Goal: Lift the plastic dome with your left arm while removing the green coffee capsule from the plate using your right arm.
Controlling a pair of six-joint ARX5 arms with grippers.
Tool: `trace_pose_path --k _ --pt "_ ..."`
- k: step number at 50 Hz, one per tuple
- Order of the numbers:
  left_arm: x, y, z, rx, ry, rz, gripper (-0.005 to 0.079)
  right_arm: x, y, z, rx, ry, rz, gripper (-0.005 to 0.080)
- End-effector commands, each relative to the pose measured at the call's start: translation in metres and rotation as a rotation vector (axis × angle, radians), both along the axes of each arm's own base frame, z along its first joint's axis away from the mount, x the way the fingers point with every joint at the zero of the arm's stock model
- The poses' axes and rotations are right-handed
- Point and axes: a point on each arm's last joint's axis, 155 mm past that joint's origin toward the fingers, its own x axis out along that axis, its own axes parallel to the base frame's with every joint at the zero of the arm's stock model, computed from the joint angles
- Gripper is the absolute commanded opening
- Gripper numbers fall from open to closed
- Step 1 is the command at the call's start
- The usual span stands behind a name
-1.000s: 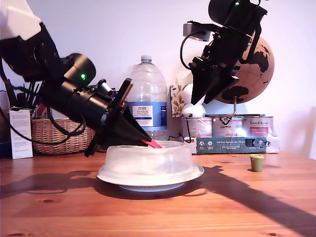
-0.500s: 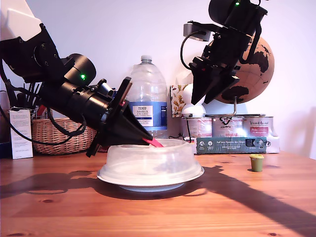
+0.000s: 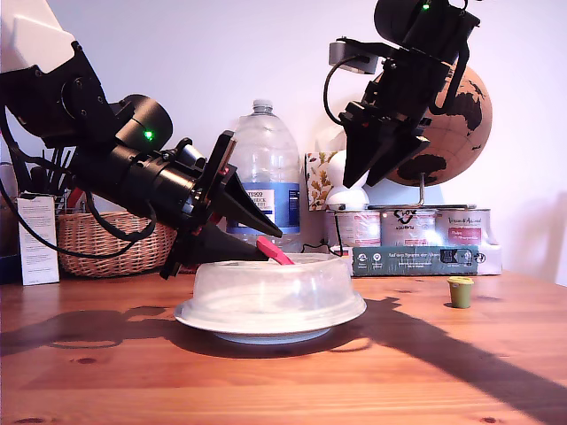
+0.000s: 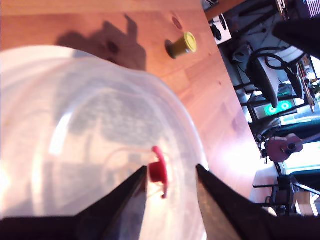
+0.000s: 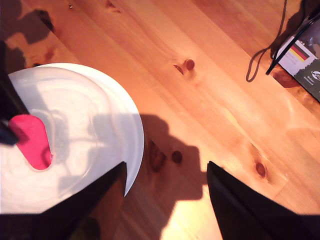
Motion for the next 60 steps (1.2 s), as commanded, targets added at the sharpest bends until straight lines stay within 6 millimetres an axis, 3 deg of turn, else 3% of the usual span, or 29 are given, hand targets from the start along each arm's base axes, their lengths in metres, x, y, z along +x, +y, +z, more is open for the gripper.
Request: trace_pose_path --k 1,15,23,40,60 --pt "0.011 0.005 -0.001 0.006 -0.021 0.007 0.0274 -0.002 0.001 0.001 0.002 -0.004 0.003 0.0456" --pt "0.023 0.019 0.009 0.052 -0.044 0.012 0.0239 -0.001 0.001 0.001 0.002 -0.005 0.003 0.0456" --pt "0.017 0.006 0.025 0.003 -0.053 -0.042 -0.0032 0.000 0.001 0.002 0.004 -0.010 0.004 0.0456" --pt "-0.007 -0.021 0.023 0.008 -0.032 -0.113 -0.0019 0.001 0.002 0.003 0.006 -0.017 0.003 0.0456" --pt "0.008 0.004 -0.015 0.244 -0.089 -0.024 -0.0019 0.000 0.002 0.003 0.007 -0.016 0.005 0.0456"
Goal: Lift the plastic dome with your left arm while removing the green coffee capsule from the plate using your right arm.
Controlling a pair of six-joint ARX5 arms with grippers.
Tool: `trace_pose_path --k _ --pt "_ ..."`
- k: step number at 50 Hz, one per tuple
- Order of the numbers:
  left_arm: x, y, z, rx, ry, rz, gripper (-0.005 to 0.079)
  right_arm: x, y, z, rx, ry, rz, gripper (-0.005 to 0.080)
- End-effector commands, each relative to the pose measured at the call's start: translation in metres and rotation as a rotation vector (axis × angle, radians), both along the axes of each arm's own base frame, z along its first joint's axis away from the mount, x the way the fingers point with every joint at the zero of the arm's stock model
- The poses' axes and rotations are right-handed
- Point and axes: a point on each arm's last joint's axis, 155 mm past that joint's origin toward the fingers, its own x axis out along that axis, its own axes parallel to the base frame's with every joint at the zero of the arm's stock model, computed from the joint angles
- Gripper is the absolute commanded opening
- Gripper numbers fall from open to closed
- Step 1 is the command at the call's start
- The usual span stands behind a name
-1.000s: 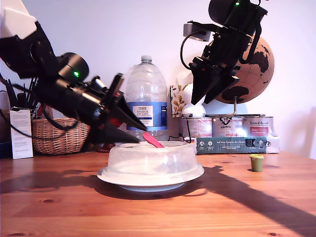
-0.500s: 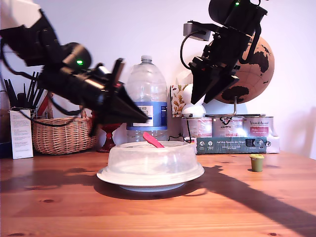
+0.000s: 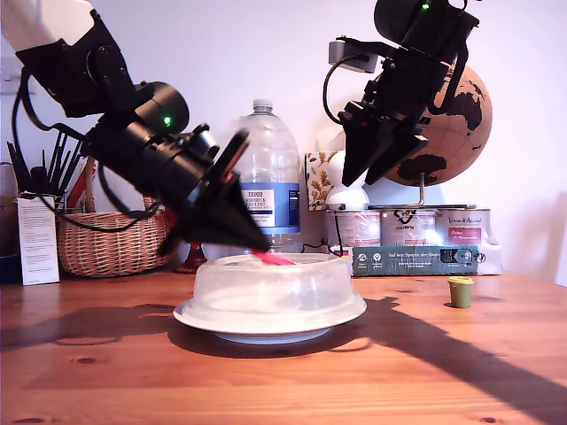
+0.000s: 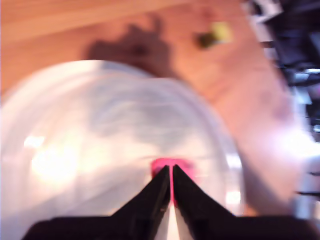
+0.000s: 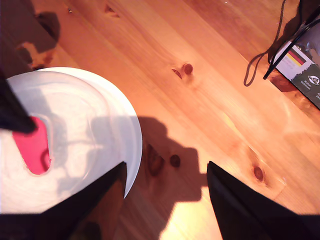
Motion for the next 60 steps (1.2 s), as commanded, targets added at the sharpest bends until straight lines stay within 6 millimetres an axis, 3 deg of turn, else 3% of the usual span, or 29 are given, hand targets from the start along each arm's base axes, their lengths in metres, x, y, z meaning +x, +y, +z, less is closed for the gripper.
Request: trace_pose_path --k 1,15,20,28,35,45,60 --pt "0.002 0.004 -0.010 0.032 -0.007 0.002 -0.0019 -0.002 0.002 0.001 0.001 -0.002 0.006 0.0456" --pt "0.006 0.001 -0.005 0.022 -0.050 -0.011 -0.0019 -0.007 0.012 0.003 0.044 0.011 0.029 0.0423" --pt "0.010 -0.005 0.015 -0.042 -0.103 -0.040 -0.0019 -0.013 0.022 0.006 0.103 0.039 0.049 0.0304" --pt "0.016 -0.007 0.054 -0.074 -0.256 -0.083 -0.0019 -0.021 0.035 0.010 0.181 0.082 0.078 -0.0012" --pt "0.019 -0.007 0.093 -0.083 -0.426 -0.116 -0.0019 -0.022 0.044 0.017 0.240 0.090 0.091 -0.0011" --pt "0.028 0.002 0.147 -0.074 -0.646 -0.094 -0.0019 -0.004 0.056 0.040 0.319 -0.009 0.096 -0.0011" --pt "0.033 0.012 0.156 -0.066 -0.680 -0.077 -0.0019 0.001 0.061 0.067 0.371 -0.084 0.114 -0.0011"
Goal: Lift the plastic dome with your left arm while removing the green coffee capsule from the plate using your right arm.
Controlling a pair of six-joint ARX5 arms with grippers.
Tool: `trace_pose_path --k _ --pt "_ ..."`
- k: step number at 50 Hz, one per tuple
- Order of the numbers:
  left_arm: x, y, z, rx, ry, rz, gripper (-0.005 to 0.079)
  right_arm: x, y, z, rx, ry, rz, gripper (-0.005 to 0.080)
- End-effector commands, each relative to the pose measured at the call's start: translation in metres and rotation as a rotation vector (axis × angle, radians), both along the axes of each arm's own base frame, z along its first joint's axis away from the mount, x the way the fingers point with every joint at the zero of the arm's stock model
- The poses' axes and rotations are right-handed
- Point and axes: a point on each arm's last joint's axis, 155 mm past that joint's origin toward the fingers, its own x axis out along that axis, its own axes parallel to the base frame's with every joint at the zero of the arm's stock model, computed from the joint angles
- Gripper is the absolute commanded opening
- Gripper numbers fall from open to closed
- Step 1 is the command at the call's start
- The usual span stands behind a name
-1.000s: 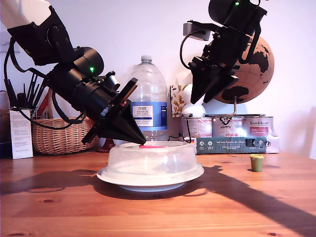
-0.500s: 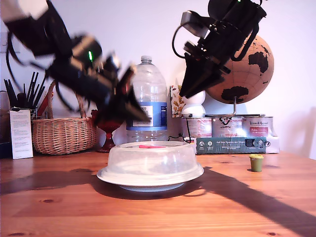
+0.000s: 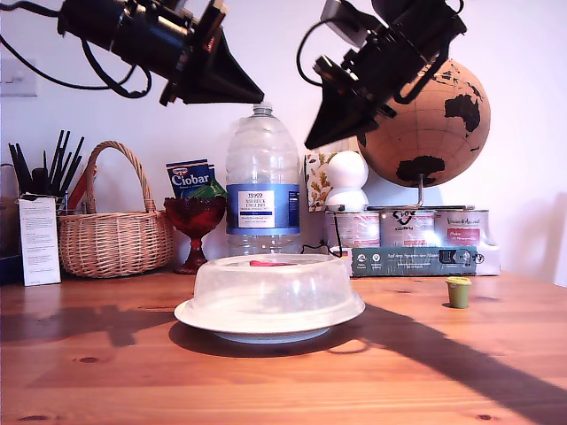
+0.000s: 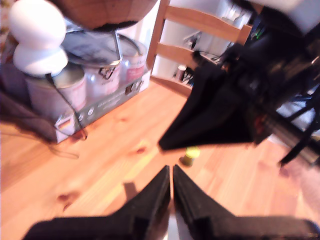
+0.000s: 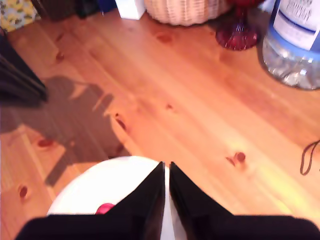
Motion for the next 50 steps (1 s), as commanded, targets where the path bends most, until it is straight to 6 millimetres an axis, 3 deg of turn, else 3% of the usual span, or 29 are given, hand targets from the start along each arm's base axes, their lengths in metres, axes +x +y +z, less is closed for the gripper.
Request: trace_pose_path --k 1,19,31,50 --pt "0.004 0.001 -0.012 0.010 0.004 0.000 -0.0019 -0.007 0.001 0.016 0.015 -0.027 0.010 -0.0012" --pt "-0.007 -0.003 0.001 -0.045 0.045 -0.031 -0.0019 -0.022 -0.009 0.051 0.026 -0.085 -0.008 -0.0012" --pt "-0.022 0.002 0.015 -0.037 0.045 -0.039 -0.0019 -0.040 -0.023 0.062 0.030 -0.110 -0.057 -0.0012" --pt "-0.059 0.012 0.030 0.011 0.019 -0.074 -0.0019 -0.094 -0.038 0.065 0.061 -0.128 -0.096 -0.0012"
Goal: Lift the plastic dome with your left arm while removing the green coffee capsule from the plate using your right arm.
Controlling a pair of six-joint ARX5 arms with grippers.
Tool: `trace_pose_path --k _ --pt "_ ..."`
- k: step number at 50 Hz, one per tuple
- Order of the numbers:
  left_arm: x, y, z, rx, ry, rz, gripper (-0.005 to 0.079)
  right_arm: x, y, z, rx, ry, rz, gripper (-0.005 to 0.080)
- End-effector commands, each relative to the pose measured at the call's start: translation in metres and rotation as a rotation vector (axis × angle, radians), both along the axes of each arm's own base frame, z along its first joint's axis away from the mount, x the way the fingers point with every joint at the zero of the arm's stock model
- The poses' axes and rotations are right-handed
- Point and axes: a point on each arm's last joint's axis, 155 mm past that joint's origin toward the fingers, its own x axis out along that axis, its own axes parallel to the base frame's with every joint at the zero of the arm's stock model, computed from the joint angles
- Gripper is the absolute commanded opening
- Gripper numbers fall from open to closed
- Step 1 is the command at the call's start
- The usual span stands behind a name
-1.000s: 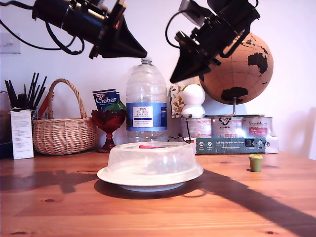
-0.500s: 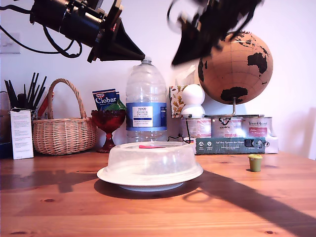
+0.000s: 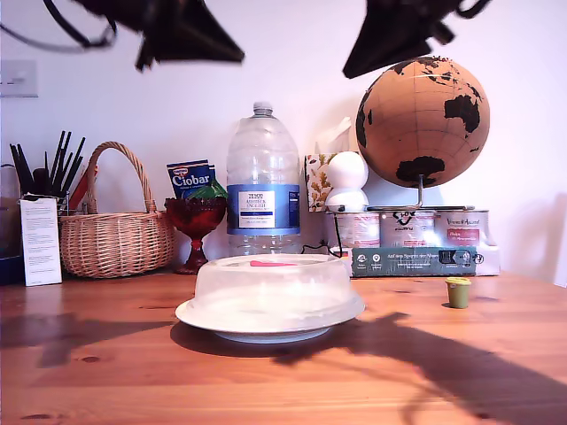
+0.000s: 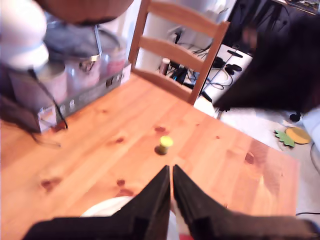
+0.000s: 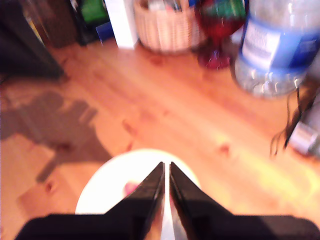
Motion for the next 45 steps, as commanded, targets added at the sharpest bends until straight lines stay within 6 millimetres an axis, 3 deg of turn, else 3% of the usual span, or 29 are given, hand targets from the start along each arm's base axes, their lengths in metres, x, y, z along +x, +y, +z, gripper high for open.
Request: trace_pose_path --k 1,16,32,45 --pt "-0.012 0.000 -0.010 0.011 0.008 -0.015 -0.0019 -0.012 0.000 0.009 0.015 -0.030 -0.002 -0.0012" --pt "-0.051 0.019 -0.023 0.034 -0.014 0.030 -0.0019 -0.050 0.006 0.013 0.034 -0.056 0.035 -0.0012" --pt "-0.084 0.041 -0.016 0.014 -0.108 0.082 -0.0019 -0.085 0.009 0.009 0.030 -0.068 0.049 -0.0012" --pt "-0.101 0.048 -0.005 -0.001 -0.143 0.084 -0.0019 -0.106 0.017 0.018 0.053 -0.072 0.097 -0.0012"
